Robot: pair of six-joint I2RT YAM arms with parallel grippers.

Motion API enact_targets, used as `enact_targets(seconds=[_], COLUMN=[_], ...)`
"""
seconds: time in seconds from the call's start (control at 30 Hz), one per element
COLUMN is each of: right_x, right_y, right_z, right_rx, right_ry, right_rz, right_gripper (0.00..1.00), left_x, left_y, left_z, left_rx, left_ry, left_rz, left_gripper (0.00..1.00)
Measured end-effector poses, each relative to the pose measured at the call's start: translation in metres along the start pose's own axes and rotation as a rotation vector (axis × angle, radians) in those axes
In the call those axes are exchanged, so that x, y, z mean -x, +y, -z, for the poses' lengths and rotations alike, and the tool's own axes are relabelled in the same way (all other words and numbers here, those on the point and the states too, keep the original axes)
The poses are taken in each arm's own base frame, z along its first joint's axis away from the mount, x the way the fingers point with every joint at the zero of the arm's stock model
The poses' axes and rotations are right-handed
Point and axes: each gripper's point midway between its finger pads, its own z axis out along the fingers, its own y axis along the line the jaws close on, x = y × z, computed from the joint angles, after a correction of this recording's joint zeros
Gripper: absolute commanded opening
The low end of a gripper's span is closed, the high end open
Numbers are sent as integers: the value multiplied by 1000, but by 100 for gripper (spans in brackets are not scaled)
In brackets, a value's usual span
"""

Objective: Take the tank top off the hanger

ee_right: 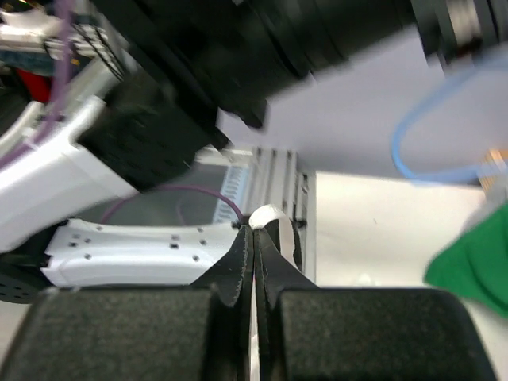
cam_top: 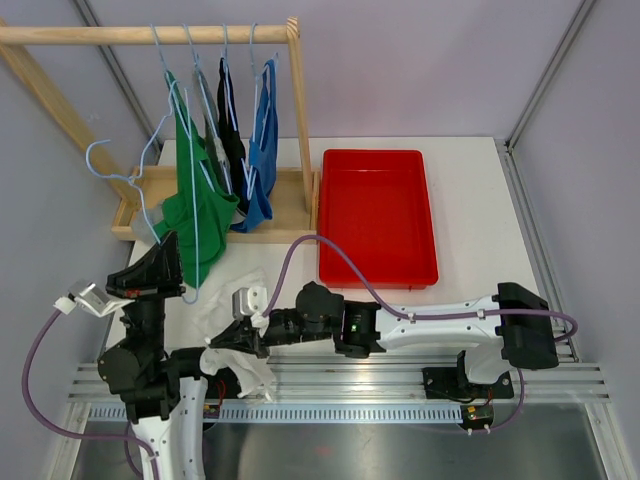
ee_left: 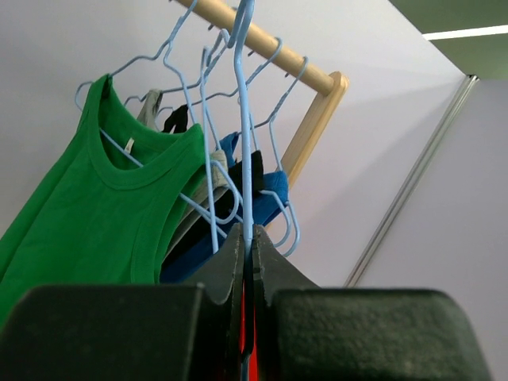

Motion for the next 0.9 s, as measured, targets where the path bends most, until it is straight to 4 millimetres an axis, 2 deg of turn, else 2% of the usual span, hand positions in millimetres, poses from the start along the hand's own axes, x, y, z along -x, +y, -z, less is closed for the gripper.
enact_targets(seconds=[0.23, 0.37, 0.5, 0.67, 0.7, 0.77, 0.8, 0.9], right_x=[-51, -68, -69, -56, -54, -55, -59, -72], right_y=[-28, -47, -72, -108, -113, -119, -119, -118], right_z=[19, 39, 64, 98, 103, 110, 112, 120], right_rx=[-193, -327, -476, -639, -662, -699, -706, -723], right_ry=[153, 220, 260, 256, 256, 261, 276, 338], right_rz=[-40, -47, -53, -85, -93, -116, -118, -130], right_gripper=[0, 0, 0, 2, 9, 85, 99, 99], left_x=[33, 44, 43, 40, 40, 38, 36, 32], left_y=[-29, -40, -38, -31, -29, -27, -24, -15], left_z=[4, 7, 10, 17, 18, 19, 19, 22], left_rx=[-46, -62, -37, 21, 28, 40, 49, 91], left_ry=[-45, -56, -29, 16, 23, 32, 40, 63], left_rz=[-31, -43, -67, -127, -136, -148, -154, -177], left_gripper=[0, 0, 0, 0, 0, 0, 0, 0])
